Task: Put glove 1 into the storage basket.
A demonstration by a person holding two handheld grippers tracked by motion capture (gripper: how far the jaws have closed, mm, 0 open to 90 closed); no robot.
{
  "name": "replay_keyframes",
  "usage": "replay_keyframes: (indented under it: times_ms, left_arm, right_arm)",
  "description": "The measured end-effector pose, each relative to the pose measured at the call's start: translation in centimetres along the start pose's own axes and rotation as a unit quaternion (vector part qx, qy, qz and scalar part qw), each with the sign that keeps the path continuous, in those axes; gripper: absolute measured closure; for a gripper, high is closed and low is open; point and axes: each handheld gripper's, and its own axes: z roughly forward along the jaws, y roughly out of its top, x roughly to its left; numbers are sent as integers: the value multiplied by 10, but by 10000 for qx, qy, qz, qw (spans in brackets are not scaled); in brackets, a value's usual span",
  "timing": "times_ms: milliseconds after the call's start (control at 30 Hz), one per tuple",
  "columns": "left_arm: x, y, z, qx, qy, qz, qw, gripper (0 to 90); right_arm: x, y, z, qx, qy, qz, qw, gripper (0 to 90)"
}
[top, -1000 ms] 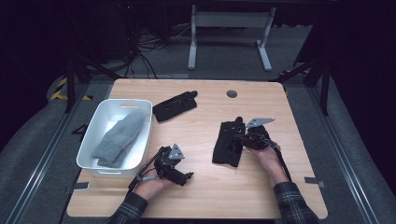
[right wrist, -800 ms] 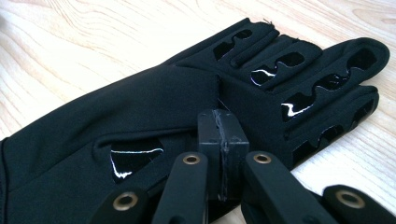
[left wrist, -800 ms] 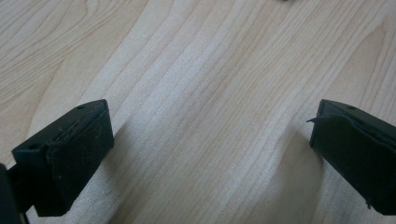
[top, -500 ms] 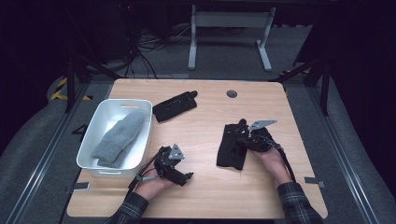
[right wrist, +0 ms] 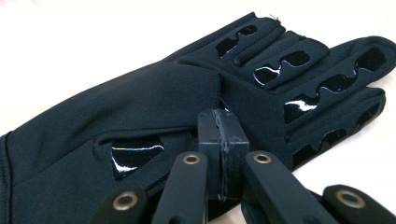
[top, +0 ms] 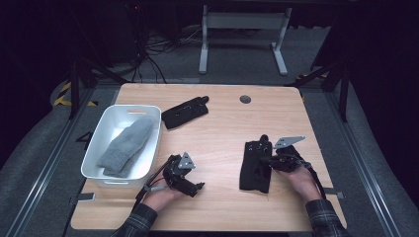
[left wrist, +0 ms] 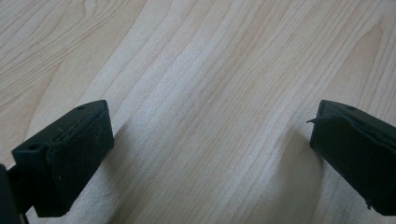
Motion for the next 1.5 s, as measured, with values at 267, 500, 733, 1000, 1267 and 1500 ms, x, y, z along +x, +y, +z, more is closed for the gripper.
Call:
replay_keyframes:
  times_ms: [267,500,733,1000,1267,1500]
  left_arm:
    - [0,0,0,-2,-8,13,10000,0]
    - [0,0,0,-9,-15,8,10000,1]
    - [0,0,0,-8,-16,8,10000,1]
    - [0,0,0,-12,-26,12,10000,1]
    - [1,1,1,9,-35,25,10000,0]
    - [1,1,1,7,-25,29,10000,0]
  right_arm:
    - [9,-18,-15,42,185,-73,9998,900]
    - [16,-29,-25,94,360,-204,9991,900]
    - [26,-38,-33,195,522,-289,9980,900]
    - [34,-42,-37,236,582,-408,9972,900]
    - [25,-36,-51,-341,-94,-141,9993,746]
    - [-2,-43,-54,-463,-1065,410,9924,464]
